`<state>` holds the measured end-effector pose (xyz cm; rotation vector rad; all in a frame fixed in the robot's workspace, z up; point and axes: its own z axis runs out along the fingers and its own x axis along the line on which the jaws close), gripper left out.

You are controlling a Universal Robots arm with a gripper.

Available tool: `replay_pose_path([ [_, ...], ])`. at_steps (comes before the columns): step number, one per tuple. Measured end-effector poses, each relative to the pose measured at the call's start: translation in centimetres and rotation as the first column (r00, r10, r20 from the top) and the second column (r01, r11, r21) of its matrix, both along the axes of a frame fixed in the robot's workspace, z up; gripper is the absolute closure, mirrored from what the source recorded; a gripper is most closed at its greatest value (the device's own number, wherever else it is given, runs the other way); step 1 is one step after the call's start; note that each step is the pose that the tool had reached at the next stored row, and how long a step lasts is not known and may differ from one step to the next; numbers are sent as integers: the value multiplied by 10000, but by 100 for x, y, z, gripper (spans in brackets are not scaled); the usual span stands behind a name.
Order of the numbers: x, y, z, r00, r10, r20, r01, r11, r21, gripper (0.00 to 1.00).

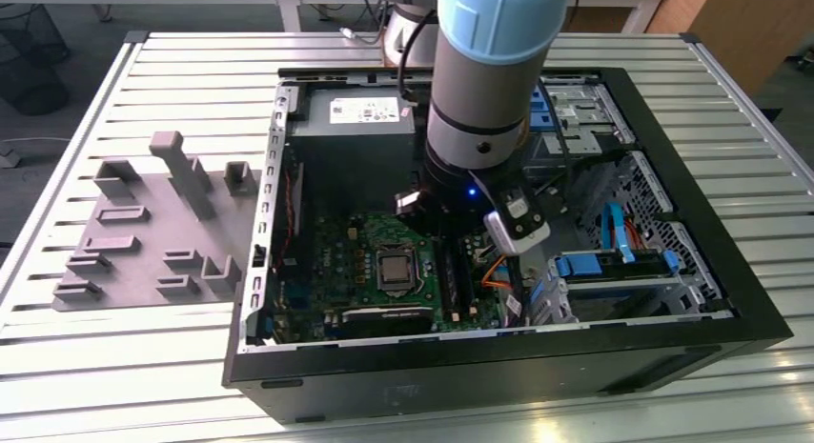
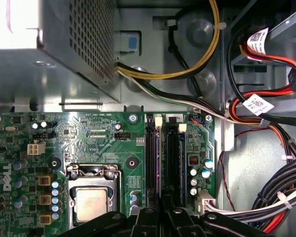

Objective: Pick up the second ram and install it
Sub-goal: 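Insert the second ram into the second slot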

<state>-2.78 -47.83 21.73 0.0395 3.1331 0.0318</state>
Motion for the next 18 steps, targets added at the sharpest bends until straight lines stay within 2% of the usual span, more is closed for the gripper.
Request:
replay_pose_path([
  [18,3,-15,-53,10000,-1,-1,1,10000,0,86],
])
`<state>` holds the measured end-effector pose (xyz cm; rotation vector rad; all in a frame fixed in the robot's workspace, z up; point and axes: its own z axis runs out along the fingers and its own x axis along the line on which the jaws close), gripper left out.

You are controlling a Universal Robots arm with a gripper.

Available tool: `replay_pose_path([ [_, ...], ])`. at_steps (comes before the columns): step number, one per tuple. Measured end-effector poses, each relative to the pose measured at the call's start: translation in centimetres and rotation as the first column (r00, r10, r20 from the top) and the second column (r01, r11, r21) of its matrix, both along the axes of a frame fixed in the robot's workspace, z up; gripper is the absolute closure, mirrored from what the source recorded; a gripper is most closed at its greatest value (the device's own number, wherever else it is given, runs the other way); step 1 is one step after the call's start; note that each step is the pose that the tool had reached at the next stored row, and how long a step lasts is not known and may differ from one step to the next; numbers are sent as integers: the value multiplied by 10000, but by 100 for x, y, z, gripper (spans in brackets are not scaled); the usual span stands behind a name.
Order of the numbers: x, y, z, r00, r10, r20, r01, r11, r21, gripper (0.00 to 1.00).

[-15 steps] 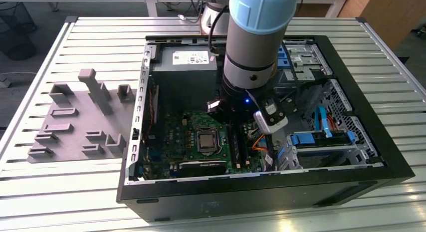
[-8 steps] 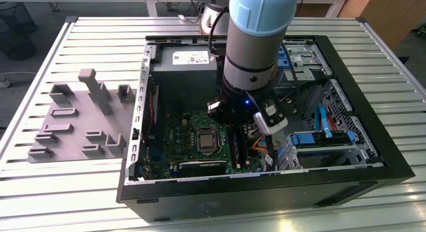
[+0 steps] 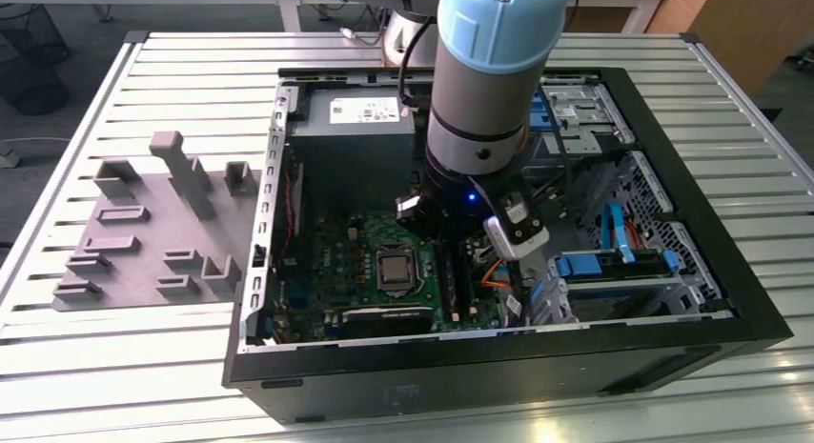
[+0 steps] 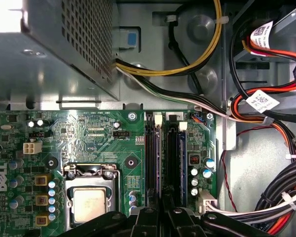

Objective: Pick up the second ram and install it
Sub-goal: 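Insert the second ram into the second slot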

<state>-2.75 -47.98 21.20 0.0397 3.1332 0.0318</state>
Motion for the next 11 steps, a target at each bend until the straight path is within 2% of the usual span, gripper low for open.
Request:
replay_pose_path([
  [11,0,-10,22,10000,0,1,0,10000,2,86],
])
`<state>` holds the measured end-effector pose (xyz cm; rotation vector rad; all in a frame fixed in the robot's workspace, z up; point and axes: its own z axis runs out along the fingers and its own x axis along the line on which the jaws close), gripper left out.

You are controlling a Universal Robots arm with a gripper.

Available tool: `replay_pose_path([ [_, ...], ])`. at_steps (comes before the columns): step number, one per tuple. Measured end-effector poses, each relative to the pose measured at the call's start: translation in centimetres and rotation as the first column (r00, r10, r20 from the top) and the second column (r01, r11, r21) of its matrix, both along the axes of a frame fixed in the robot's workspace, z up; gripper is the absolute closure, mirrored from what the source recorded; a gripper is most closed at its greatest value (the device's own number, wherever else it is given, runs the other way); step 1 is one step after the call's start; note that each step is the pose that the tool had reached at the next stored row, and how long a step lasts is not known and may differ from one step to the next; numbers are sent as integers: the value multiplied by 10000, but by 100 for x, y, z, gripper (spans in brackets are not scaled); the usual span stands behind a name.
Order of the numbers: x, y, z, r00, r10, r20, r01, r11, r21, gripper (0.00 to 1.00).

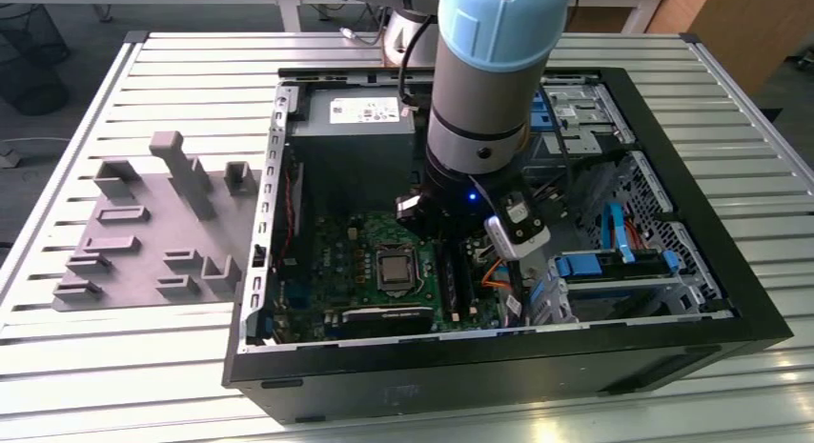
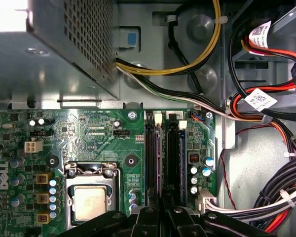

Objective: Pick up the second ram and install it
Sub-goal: 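Insert the second ram into the second slot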

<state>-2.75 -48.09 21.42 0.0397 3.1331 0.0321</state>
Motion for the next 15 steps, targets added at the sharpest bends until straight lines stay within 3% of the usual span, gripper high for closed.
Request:
replay_pose_path([
  [15,0,-10,0,10000,0,-1,0,10000,5,86],
])
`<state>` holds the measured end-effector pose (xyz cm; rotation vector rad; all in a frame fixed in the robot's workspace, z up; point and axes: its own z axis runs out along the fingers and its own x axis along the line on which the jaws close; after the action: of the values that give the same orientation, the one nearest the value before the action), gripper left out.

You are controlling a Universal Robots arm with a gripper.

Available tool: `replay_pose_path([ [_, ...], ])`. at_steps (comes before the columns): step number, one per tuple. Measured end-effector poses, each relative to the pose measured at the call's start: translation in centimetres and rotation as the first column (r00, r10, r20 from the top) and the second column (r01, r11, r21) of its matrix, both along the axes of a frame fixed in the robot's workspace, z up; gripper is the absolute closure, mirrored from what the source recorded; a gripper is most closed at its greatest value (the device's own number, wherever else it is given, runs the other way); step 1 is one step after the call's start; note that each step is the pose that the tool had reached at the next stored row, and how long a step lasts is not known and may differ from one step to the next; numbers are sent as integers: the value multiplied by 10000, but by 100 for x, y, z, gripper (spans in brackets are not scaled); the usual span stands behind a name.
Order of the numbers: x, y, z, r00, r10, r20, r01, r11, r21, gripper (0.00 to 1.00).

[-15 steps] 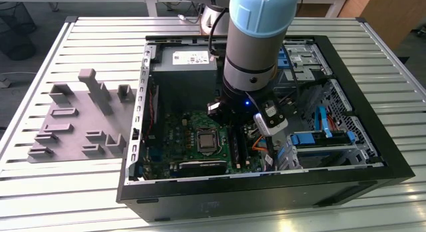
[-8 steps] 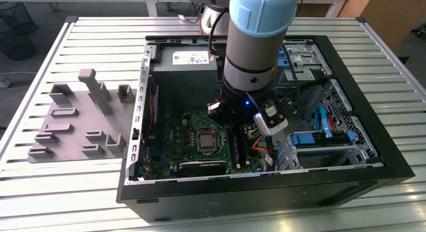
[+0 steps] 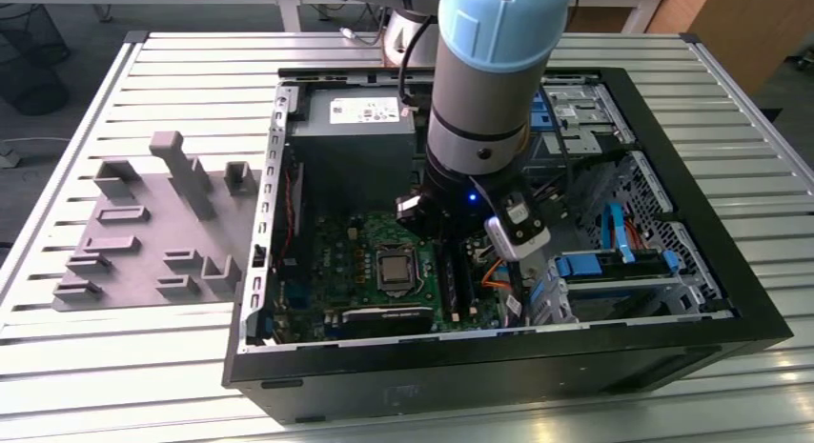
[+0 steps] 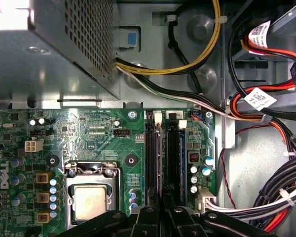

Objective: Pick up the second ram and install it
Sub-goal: 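Insert the second ram into the second slot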

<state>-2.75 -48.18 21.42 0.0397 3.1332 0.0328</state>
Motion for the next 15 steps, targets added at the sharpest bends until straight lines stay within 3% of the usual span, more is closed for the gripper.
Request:
replay_pose_path([
  [15,0,-1,-20,10000,0,-1,0,10000,-2,86],
])
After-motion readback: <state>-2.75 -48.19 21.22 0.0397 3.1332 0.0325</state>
